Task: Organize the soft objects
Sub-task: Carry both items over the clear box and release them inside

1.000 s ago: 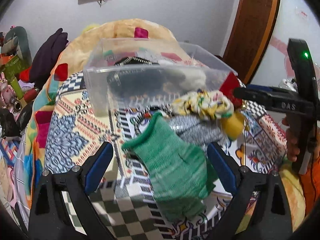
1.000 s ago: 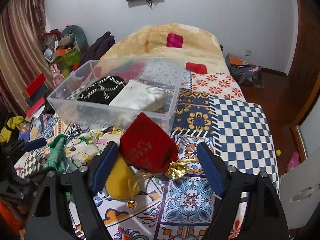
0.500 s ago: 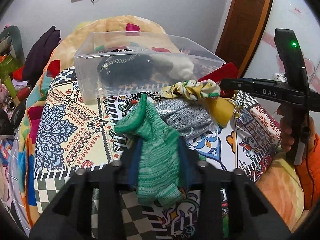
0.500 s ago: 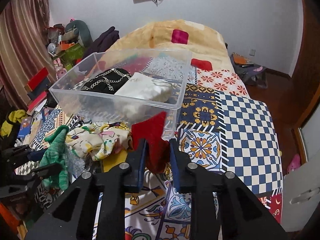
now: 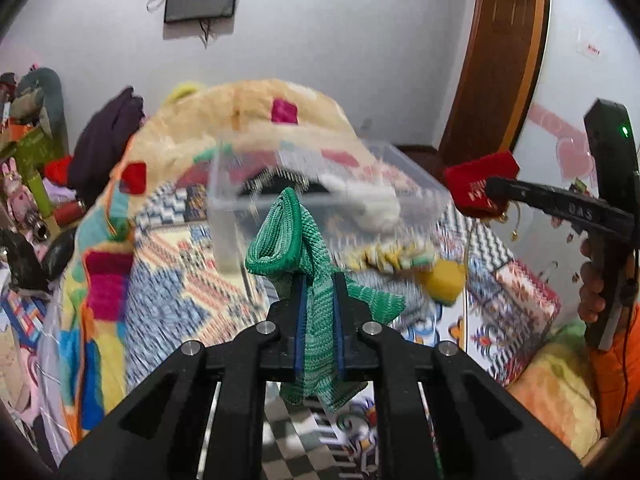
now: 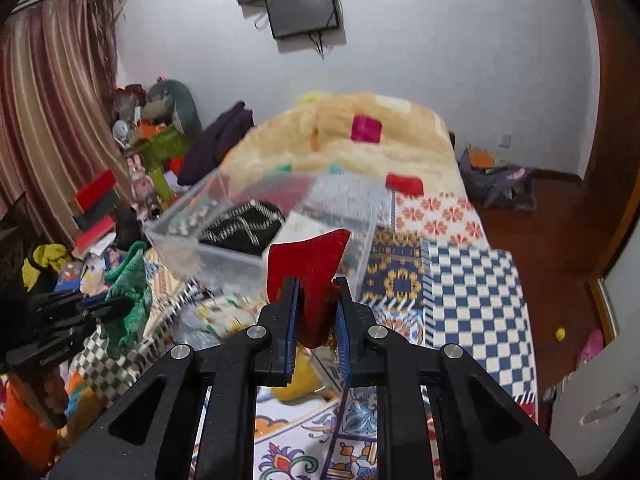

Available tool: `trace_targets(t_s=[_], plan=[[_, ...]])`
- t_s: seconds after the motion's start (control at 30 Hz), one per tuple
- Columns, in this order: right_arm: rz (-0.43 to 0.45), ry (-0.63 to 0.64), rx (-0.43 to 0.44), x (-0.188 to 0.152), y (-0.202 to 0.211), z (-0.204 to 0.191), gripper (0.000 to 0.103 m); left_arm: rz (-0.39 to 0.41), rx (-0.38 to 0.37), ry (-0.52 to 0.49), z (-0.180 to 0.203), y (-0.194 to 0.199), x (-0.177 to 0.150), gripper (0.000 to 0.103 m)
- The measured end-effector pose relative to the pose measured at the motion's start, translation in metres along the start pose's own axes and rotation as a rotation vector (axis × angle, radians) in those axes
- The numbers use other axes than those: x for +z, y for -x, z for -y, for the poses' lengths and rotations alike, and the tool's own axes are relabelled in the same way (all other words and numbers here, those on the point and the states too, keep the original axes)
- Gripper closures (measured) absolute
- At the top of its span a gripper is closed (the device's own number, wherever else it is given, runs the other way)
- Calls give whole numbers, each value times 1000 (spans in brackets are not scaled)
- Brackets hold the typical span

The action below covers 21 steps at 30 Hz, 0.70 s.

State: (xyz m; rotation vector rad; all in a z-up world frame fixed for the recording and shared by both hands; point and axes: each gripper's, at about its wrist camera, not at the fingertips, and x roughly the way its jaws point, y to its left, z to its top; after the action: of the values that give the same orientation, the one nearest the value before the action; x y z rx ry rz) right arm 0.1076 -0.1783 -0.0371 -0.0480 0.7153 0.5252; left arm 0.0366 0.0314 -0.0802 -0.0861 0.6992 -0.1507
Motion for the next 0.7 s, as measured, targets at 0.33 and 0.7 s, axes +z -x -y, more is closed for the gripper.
trace_targets(t_s=[0.33, 0.7], plan=[[125, 26, -1, 35, 12, -11, 88, 134, 23, -2, -10, 2, 60, 92], [157, 56, -6, 63, -16, -23, 88, 131, 56, -15, -22, -37, 99, 92]])
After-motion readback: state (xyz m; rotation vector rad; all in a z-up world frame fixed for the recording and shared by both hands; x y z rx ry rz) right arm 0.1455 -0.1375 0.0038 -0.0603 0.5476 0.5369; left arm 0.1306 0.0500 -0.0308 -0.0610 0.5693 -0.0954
